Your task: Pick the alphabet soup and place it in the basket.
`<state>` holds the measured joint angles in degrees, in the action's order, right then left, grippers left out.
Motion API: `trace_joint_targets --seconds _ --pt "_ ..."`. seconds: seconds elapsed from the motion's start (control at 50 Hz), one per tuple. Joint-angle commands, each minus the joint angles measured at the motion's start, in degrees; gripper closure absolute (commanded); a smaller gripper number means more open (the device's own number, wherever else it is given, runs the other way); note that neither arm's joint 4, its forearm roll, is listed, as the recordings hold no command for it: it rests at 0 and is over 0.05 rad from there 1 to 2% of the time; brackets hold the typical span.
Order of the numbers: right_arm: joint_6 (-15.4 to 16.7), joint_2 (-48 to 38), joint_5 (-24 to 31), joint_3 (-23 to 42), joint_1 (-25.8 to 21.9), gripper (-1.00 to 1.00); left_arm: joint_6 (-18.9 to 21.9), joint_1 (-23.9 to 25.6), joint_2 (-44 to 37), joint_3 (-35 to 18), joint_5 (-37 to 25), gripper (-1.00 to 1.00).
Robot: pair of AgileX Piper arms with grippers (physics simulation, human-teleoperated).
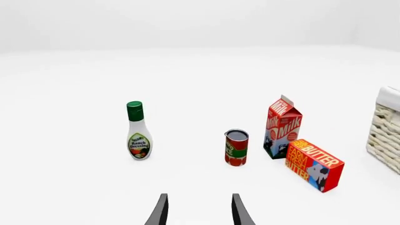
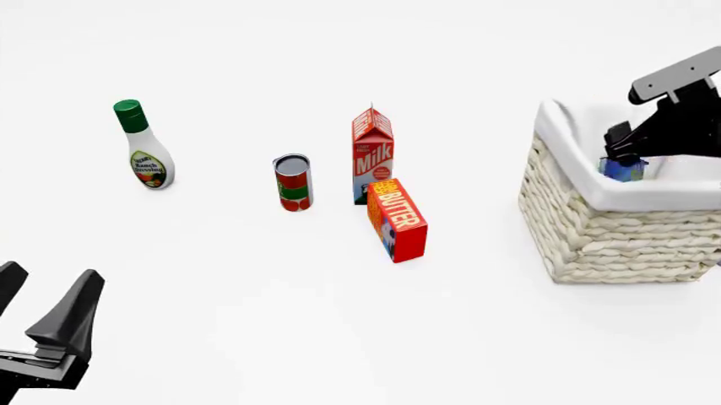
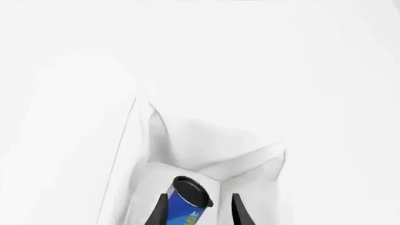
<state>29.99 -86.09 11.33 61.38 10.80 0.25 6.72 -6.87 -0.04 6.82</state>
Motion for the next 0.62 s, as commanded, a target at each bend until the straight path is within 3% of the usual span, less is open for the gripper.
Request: trace_joint_targets --seconds 0.02,0.62 --pt "-0.81 -0.04 -0.2 0.41 -0.07 -1.0 0.0 -0.01 0.0 0.0 0.0 -1.0" --pt "-1.63 5.99 2.68 -0.11 -0.89 -1.0 -0.01 0.0 0.0 0.0 0.0 -1.0"
